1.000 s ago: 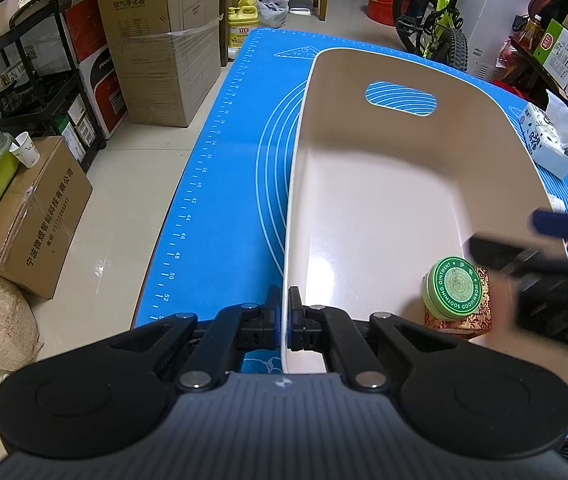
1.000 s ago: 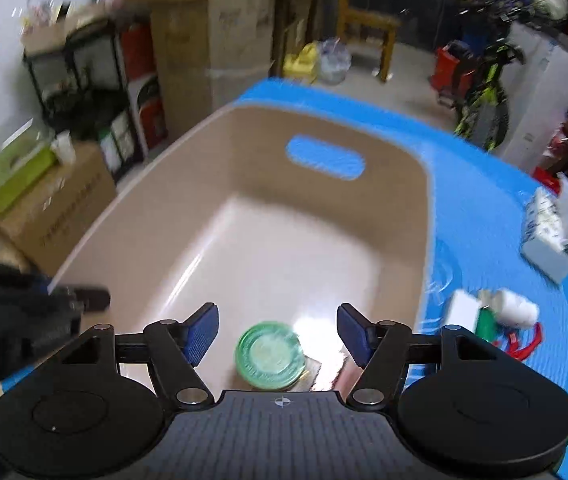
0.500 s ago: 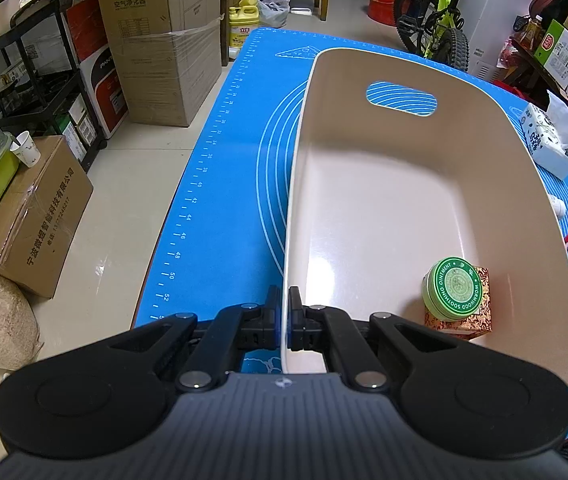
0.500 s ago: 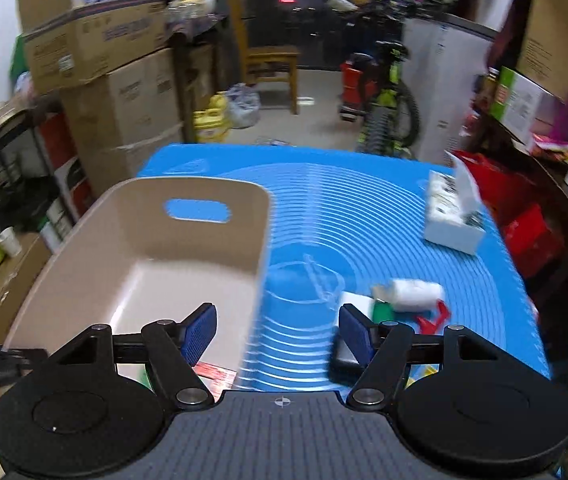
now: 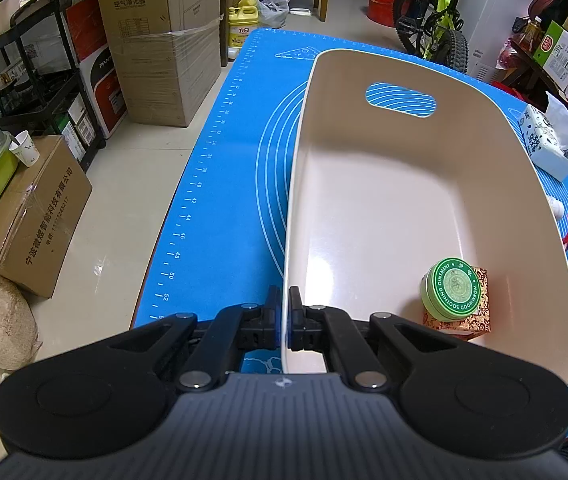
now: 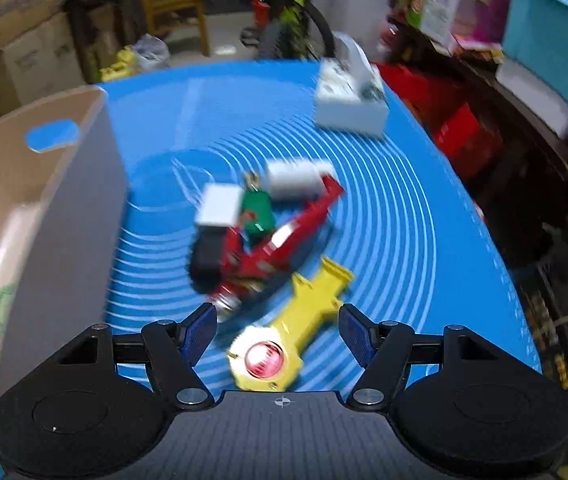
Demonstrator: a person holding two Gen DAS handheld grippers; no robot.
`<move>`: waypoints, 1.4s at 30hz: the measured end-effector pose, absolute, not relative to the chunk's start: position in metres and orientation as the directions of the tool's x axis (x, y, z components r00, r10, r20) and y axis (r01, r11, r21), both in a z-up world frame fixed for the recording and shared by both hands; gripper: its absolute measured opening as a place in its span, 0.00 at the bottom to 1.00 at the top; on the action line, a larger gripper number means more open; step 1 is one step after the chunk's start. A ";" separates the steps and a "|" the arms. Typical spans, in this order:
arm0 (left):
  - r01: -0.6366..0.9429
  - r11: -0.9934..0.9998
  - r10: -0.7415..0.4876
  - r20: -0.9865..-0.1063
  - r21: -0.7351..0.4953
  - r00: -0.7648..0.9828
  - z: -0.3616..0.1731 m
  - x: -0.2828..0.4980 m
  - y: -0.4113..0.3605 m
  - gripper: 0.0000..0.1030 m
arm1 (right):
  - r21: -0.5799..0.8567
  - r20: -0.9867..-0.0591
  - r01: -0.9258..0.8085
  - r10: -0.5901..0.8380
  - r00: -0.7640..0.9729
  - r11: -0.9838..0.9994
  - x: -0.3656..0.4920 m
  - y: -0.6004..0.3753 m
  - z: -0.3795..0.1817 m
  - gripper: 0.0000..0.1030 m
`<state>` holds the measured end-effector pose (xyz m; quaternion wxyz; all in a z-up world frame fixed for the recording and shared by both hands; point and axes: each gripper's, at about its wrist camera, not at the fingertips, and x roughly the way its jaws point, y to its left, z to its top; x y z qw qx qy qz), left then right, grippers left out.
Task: Organize rigid objects
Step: 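Grasp the yellow toy with red dial using the right tool, then carry the yellow toy into the bin and release it with the right tool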
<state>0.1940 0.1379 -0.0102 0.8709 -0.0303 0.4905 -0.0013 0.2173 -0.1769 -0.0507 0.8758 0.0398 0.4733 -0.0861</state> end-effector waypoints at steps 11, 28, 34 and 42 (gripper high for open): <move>-0.027 0.998 -0.033 -0.854 -0.055 0.519 -0.010 0.194 0.138 0.05 | 0.046 -0.861 0.237 -0.082 0.502 0.970 0.216 -0.181 -0.076 0.72; -0.028 0.998 -0.032 -0.855 -0.055 0.518 -0.010 0.194 0.138 0.05 | 0.010 -0.846 0.226 -0.112 0.520 0.974 0.206 -0.170 -0.091 0.52; -0.028 0.998 -0.033 -0.855 -0.055 0.518 -0.010 0.194 0.138 0.05 | 0.006 -0.814 0.249 -0.140 0.564 0.968 0.198 -0.175 -0.082 0.52; -0.030 0.998 -0.033 -0.856 -0.056 0.516 -0.010 0.194 0.138 0.05 | -0.008 -0.750 0.246 -0.168 0.640 0.969 0.190 -0.173 -0.053 0.52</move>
